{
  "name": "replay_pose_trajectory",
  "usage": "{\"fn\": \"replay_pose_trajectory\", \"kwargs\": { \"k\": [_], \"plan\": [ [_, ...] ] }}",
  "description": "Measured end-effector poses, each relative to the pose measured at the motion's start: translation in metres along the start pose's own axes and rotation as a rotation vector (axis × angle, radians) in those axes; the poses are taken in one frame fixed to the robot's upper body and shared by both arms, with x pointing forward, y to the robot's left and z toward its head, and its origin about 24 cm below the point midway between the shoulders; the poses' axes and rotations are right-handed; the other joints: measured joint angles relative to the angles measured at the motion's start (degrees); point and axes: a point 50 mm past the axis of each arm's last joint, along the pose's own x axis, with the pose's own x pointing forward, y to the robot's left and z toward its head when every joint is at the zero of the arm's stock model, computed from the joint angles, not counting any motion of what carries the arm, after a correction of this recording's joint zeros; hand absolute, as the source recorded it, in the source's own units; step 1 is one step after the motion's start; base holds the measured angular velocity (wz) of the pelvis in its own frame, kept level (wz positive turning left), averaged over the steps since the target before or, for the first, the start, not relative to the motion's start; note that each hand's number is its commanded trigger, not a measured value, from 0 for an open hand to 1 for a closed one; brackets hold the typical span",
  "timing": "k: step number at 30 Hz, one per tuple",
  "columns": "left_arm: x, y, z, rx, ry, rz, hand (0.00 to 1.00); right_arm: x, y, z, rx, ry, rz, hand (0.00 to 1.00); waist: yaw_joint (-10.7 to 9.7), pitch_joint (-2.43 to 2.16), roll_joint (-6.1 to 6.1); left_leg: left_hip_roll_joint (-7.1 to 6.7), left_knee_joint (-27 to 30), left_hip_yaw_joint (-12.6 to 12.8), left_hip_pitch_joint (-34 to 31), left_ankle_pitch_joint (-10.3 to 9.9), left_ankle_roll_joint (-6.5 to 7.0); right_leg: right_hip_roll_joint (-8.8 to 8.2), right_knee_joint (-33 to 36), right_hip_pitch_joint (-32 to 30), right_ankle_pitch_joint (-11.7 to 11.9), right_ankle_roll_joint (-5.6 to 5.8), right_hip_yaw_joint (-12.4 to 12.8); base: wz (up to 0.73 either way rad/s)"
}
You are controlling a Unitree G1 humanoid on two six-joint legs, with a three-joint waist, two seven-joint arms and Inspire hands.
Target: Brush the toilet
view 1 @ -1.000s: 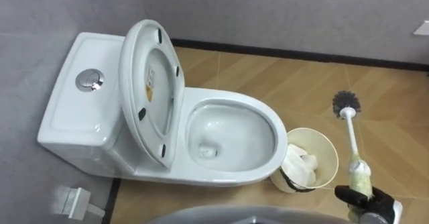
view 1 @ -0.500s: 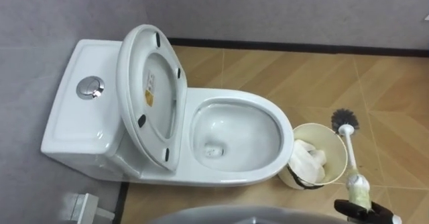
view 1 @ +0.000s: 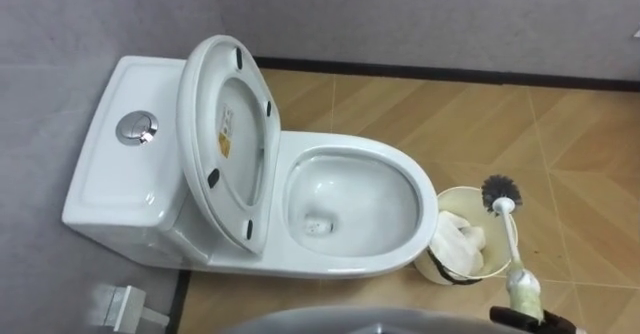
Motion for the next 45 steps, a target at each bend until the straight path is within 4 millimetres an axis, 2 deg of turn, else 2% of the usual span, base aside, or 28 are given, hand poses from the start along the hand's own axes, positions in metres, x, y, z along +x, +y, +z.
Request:
{"fn": "replay_pose_trajectory", "kwargs": {
  "k": [10, 18, 22, 29, 36, 45],
  "plan": [
    [0.0, 0.0, -0.004, -0.015, 0.027, -0.016, 0.0, 0.0, 0.0, -0.009, -0.043, 0.046, 0.028, 0.0, 0.1, -0.02, 0.1, 0.19, -0.1, -0.2, -0.1, -0.1, -0.05, 0.17, 0.3, -0.3, 0.0, -0.03, -0.3, 0.0],
    [-0.001, -0.006, -0.004, -0.019, 0.027, -0.029, 0.0, 0.001, 0.008, 0.005, -0.047, 0.012, 0.057, 0.0, 0.2, -0.07, 0.08, 0.11, -0.1, -0.5, -0.9, -0.1, -0.05, 0.16, 0.3, -1.0, 0.0, -0.04, -0.5, 0.01],
    [-0.001, -0.006, -0.003, -0.018, 0.034, -0.027, 0.0, 0.001, 0.01, 0.003, -0.049, 0.026, 0.084, 0.0, 0.4, -0.23, -0.13, -0.01, 0.2, -1.0, -1.1, 0.0, -0.06, 0.16, 0.2, -0.9, 0.0, -0.07, -0.7, 0.05],
    [-0.001, -0.007, -0.004, -0.014, 0.059, -0.029, 0.0, 0.0, 0.014, -0.007, -0.046, 0.099, 0.161, 0.0, 1.3, -0.16, -0.16, 0.04, 0.7, -1.3, -1.6, 0.0, -0.06, 0.02, 0.0, -0.9, -0.1, -0.18, -0.9, 0.02],
    [-0.001, -0.008, -0.003, -0.01, 0.074, -0.031, 0.0, -0.004, 0.023, -0.013, -0.041, 0.117, 0.234, 0.0, 1.2, -0.08, 0.15, 0.24, 0.6, -1.5, -1.5, -0.1, -0.07, -0.34, 0.1, -0.9, -0.1, -0.22, -1.0, 0.0],
    [-0.001, -0.008, -0.004, -0.008, 0.094, -0.032, 0.0, -0.005, 0.024, -0.017, -0.032, 0.145, 0.263, 0.0, 1.1, -0.11, 0.37, 0.21, 0.3, -1.8, -1.0, -0.2, -0.18, 0.13, 0.1, -0.3, -0.1, -0.21, -1.3, 0.01]
  ]
}}
